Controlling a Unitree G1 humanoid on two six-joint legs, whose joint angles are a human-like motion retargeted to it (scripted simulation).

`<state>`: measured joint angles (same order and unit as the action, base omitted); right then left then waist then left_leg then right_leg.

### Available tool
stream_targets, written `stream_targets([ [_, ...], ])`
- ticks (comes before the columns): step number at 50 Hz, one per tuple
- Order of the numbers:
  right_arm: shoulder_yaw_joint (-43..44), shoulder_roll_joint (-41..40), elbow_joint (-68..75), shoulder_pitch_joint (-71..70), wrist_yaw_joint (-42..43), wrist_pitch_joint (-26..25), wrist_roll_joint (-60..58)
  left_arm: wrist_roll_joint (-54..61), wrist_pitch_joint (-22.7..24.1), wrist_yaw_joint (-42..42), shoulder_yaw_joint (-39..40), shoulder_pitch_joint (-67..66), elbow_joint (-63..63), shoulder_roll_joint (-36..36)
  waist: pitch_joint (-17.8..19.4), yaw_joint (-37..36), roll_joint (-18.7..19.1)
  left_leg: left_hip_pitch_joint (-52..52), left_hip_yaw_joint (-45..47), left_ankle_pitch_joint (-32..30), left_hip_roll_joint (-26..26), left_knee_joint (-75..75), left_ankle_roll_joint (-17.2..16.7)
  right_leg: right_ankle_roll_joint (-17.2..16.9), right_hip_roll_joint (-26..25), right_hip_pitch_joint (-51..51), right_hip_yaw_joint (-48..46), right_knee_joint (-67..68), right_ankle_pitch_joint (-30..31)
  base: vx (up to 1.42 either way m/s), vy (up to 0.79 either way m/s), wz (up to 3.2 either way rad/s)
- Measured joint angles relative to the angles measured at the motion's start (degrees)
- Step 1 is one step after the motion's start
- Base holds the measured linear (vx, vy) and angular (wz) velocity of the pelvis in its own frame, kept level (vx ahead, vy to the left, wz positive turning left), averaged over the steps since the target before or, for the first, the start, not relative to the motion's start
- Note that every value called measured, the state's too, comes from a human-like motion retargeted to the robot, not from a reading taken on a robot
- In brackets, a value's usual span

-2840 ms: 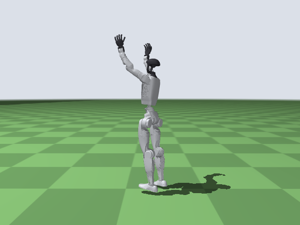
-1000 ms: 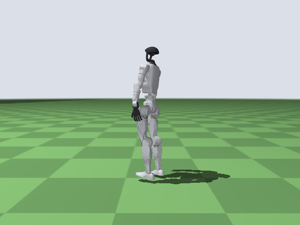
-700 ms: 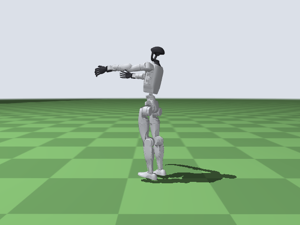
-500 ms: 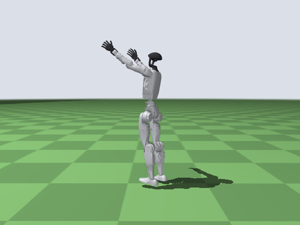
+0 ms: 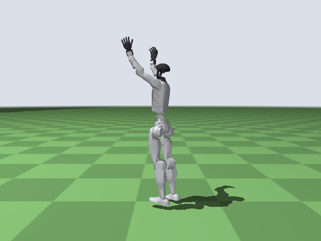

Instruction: In place motions

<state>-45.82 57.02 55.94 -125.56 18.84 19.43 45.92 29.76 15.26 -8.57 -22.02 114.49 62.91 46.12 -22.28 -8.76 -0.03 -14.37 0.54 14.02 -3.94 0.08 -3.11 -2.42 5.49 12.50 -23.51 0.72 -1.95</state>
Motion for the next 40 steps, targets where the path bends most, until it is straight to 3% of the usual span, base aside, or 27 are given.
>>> stream_targets([
  [10, 0.7, 0.6, 3.1, 6.0, -3.4, -0.8, -8.5, -6.5, -1.1, -0.6, -1.2, -4.6, 3.1, 1.2, -0.7, 0.1, -0.3, -0.1, 0.7, -0.1, 0.1, -0.1, 0.1, 0.3, -0.3, 0.6, 0.8, 0.1, 0.2, 0.0, 0.0, 0.0],
  [14, 5.8, -0.4, 3.2, 17.0, -5.7, -0.1, -16.3, -13.3, -2.4, -0.9, -0.3, -11.6, 4.5, 0.6, -0.7, 0.4, -0.3, 0.9, 1.1, -0.2, 0.2, -0.1, 0.1, 0.5, -0.5, -0.2, 1.1, 0.2, 0.4, 0.05, -0.04, -0.07],
  [18, 12.6, -2.8, 1.6, 33.5, -4.5, -0.6, -31.4, -20.8, -2.9, -0.4, 4.5, -23.4, 5.2, -2.0, 0.5, 1.0, 0.3, 3.4, 1.5, -0.2, 0.2, -0.1, 0.2, 0.8, -0.6, -2.4, 1.3, 0.2, 0.5, 0.04, -0.03, -0.07],
  [22, 23.2, -9.3, -0.1, 54.0, -5.9, -1.8, -49.7, -27.1, -5.4, 2.6, 9.2, -37.7, 6.1, -5.7, 3.4, 2.1, 0.7, 7.0, 1.7, -0.2, 0.2, 0.0, 0.4, 1.1, -0.9, -5.8, 1.2, 0.3, 0.7, -0.01, -0.1, -0.07],
  [27, 36.6, -22.8, 2.8, 77.2, -19.1, -3.0, -64.4, -36.1, -10.8, 12.7, 14.1, -57.6, 9.3, -11.6, 5.9, 3.5, 0.9, 9.8, 1.7, -0.3, 0.3, 0.0, 0.3, 1.3, -0.9, -8.6, 1.0, 0.3, 0.9, 0.02, -0.05, -0.01],
  [30, 40.6, -30.5, 8.4, 87.0, -21.9, -2.4, -67.8, -40.3, -13.9, 14.2, 15.7, -68.1, 13.2, -14.8, 7.6, 4.7, 0.9, 10.7, 1.3, -0.5, 0.1, 0.0, 0.3, 1.2, -0.8, -9.7, 0.6, 0.1, 0.9, 0.0, 0.0, 0.0],
  [35, 43.9, -38.2, 17.9, 101.9, -18.8, -0.3, -68.6, -46.7, -16.0, 9.4, 19.7, -81.7, 21.5, -21.7, 9.9, 5.7, 0.7, 11.2, 0.7, -0.7, -0.4, 0.0, 0.3, 1.1, -0.3, -10.8, -0.4, -0.1, 0.8, 0.0, 0.04, 0.15],
  [40, 42.9, -41.5, 27.5, 112.3, -19.3, -5.5, -72.1, -46.0, -16.6, 10.0, 22.9, -95.0, 24.7, -27.1, 13.4, 6.2, 1.1, 12.4, 0.8, -0.7, -0.6, -0.1, 0.3, 1.1, -0.2, -11.8, 0.0, 0.0, 0.8, -0.01, 0.06, -0.07],
])
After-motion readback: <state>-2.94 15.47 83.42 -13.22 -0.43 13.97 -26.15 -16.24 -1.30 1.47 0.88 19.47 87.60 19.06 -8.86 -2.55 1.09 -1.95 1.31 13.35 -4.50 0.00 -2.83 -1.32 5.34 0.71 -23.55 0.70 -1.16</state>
